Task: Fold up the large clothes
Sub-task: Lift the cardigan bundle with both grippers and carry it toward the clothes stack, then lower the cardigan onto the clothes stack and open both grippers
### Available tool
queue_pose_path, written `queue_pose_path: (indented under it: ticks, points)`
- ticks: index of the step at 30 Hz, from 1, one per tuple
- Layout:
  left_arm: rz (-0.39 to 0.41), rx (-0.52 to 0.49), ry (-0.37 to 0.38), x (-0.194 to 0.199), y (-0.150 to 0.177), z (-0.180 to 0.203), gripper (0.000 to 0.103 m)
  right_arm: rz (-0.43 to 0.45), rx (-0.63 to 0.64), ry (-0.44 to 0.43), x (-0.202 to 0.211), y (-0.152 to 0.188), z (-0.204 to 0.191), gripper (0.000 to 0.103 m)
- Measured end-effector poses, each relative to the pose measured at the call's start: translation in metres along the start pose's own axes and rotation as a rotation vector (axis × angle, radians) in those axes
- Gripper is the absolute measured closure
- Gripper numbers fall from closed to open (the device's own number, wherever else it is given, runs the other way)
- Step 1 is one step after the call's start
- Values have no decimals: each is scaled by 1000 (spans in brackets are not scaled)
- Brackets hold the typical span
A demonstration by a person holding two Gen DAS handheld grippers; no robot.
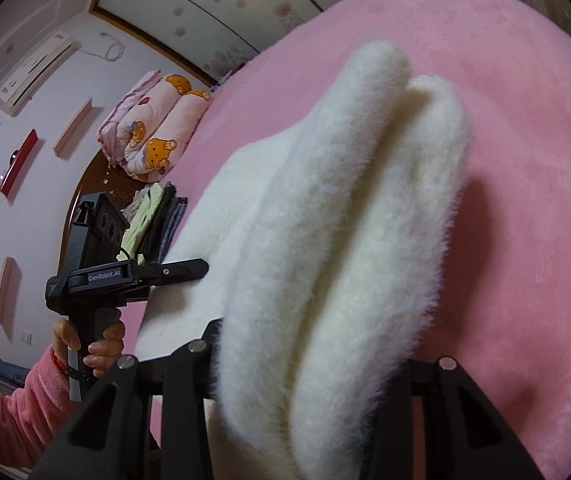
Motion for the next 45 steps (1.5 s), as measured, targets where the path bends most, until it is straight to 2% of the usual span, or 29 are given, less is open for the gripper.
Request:
queue_pose_path:
  ticks: [5, 11, 15, 25, 29, 33, 38, 41, 45]
  points:
    - [26, -88, 43, 64, -2, 2, 41, 85, 80, -15, 19, -5, -53, 65]
    - [66, -113, 19, 156, -11, -35, 41, 131, 152, -55, 3, -14, -139, 65]
    - [91, -116, -13, 228, -22, -81, 41, 147, 176, -82, -27, -17, -206, 65]
    - [148, -134, -182, 424, -73, -234, 41, 159, 139, -212, -141, -31, -377, 65]
    - [178, -147, -235, 482, -106, -284, 41, 182, 129, -264, -187, -48, -434, 65]
    - [229, -156, -291, 531, -138, -344, 41, 180, 100, -310, -236, -65, -474, 65]
    - [297, -132, -345, 543, -169, -413, 41, 165, 64, -335, -308, -79, -509, 65]
    - [293, -86, -331, 537, -182, -464, 41, 151, 70, -317, -346, -83, -517, 65]
    - [280, -34, -325, 512, -193, -504, 41, 136, 104, -273, -386, -84, -520, 65]
Point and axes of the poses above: each gripper's, at about its wrist camera, not at the fingertips, and x roughly against the way its jaws point, z to its right, y to its underside, the point moved 6 cm from there along -x, roughly the way its jaws point, and after that the axes turned 8 degrees about y, right-handed, at the moved point
